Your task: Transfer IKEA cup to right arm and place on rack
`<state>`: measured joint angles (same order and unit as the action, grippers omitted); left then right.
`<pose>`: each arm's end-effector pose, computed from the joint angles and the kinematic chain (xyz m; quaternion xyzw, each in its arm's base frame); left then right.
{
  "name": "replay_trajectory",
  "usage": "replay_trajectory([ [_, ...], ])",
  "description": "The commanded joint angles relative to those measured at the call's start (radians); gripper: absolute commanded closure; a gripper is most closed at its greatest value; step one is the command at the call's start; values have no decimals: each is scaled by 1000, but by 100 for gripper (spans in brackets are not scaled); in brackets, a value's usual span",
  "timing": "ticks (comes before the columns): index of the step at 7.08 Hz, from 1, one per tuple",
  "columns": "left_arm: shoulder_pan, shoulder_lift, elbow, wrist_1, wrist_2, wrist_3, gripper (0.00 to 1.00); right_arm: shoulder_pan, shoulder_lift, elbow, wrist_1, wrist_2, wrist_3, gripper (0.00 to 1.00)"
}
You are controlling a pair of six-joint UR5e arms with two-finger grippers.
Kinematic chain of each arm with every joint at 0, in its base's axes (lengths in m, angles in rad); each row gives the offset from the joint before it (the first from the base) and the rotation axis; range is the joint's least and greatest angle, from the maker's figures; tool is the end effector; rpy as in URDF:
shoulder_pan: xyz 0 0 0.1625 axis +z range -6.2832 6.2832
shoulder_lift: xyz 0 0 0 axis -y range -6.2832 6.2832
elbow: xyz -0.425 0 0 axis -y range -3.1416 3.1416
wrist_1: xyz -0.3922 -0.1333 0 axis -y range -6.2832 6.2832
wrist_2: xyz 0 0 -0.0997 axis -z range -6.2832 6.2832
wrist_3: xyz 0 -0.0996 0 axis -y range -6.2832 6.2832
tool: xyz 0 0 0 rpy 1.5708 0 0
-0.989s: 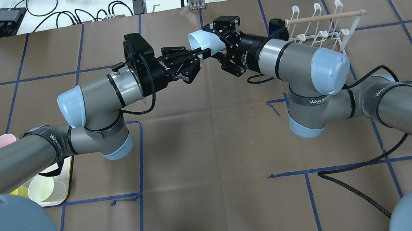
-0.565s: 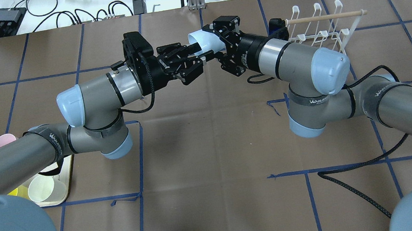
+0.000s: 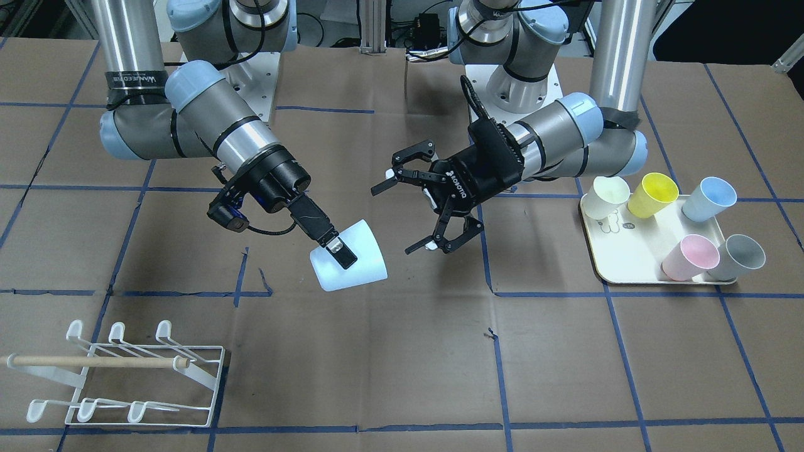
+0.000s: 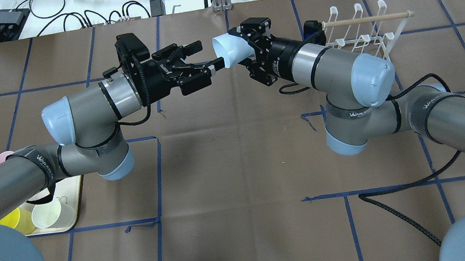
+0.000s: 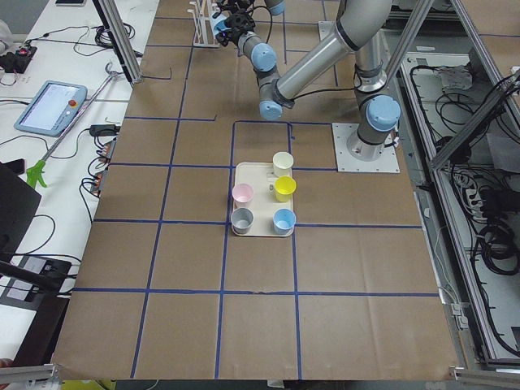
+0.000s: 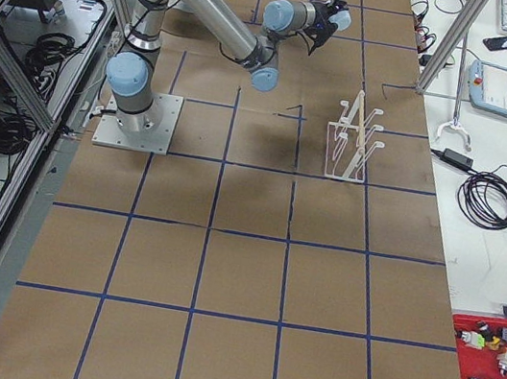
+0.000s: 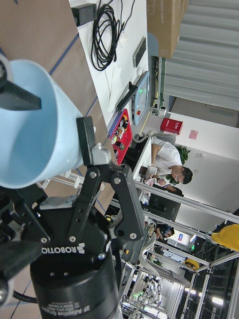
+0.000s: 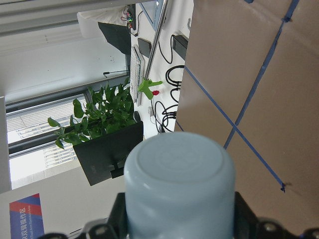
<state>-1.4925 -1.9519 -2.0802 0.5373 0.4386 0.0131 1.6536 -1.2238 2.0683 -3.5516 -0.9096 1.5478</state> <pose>-0.1853 -0.4950 0.3310 -0.2840 -0.7020 0.5023 0.4175 0.2367 -0.5004 0.3263 0.4033 0.7096 -0.1498 0.5581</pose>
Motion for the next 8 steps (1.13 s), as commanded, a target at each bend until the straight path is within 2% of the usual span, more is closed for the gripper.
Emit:
replay_trajectory([
  [1,111,15,-9,3,-98,-1,4,-17,-3,-4,-1,3,-8,42],
  [2,121,5,9,-5,-87,-1,4,-55,-5,-4,-10,0,-14,46],
  [3,121,17,41,-89,-72,-5,4,-95,-11,-4,-7,-2,-132,49],
  [5,114,11,104,-233,139,-5,3,-158,-20,-4,-1,-17,-480,60],
  [6,100,22,108,-340,305,-5,3,-190,-20,-8,0,-20,-659,62],
  [7,86,45,108,-456,425,-7,3,-208,-16,-40,0,-73,-774,65],
  [8,57,98,124,-644,583,-7,3,-221,-5,-97,3,-171,-949,65],
])
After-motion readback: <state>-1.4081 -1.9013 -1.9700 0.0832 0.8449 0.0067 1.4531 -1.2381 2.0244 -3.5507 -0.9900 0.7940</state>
